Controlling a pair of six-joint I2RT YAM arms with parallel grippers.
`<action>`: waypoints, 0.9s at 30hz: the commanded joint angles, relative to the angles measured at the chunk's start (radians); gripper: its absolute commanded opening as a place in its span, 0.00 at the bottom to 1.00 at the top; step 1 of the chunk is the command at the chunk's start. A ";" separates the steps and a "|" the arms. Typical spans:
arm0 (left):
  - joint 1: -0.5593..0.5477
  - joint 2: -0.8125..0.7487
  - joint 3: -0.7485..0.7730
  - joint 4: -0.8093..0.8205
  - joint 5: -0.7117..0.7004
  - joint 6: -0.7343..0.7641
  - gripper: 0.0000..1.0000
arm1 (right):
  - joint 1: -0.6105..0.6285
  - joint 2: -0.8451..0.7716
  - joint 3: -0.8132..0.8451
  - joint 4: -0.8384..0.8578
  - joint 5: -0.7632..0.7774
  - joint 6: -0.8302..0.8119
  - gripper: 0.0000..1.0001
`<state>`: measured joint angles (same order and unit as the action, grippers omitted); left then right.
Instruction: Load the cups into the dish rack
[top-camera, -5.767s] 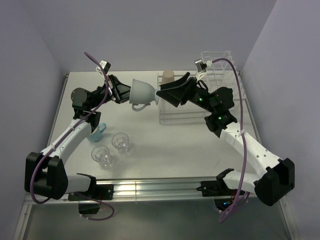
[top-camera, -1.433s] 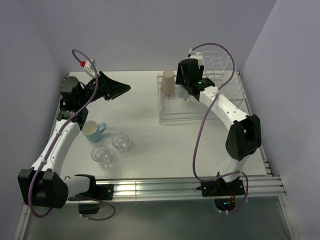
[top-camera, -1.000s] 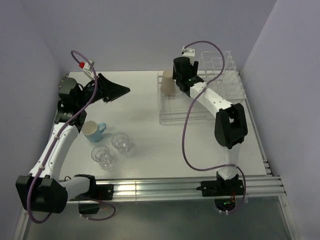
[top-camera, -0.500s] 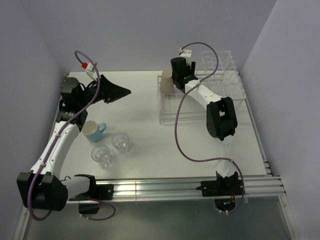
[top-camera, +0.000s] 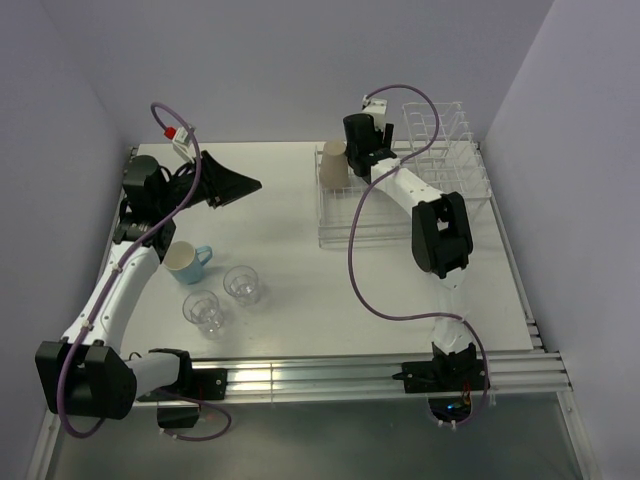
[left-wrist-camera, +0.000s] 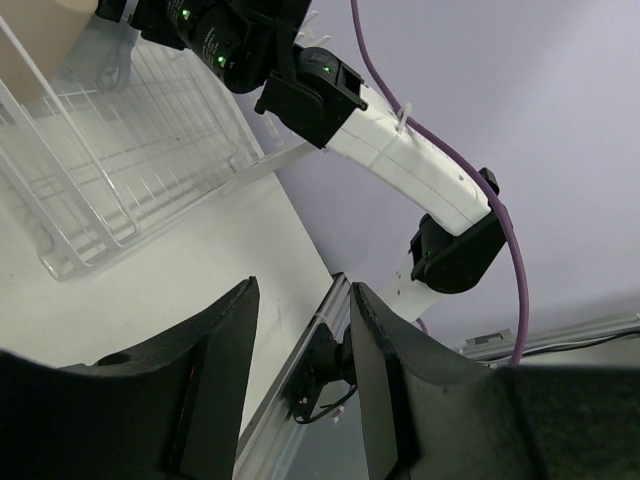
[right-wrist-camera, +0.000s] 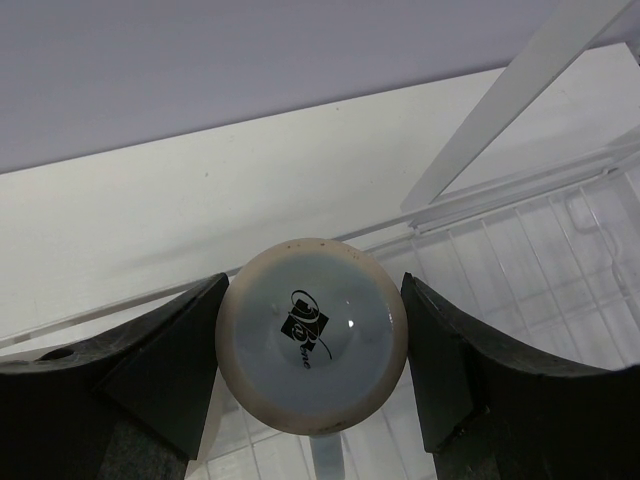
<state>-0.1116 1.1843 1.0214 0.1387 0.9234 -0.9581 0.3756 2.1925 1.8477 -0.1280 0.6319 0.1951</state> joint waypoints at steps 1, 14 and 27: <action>0.004 -0.002 0.005 0.022 0.020 0.030 0.48 | -0.006 -0.019 0.036 0.054 0.022 0.035 0.14; 0.004 -0.003 -0.001 0.024 0.012 0.030 0.48 | -0.004 -0.050 -0.028 0.056 0.032 0.050 0.14; 0.004 -0.008 -0.003 0.015 0.011 0.041 0.47 | 0.005 -0.083 -0.094 0.074 0.038 0.056 0.12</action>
<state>-0.1104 1.1889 1.0176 0.1375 0.9226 -0.9436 0.3771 2.1624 1.7725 -0.0822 0.6415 0.2462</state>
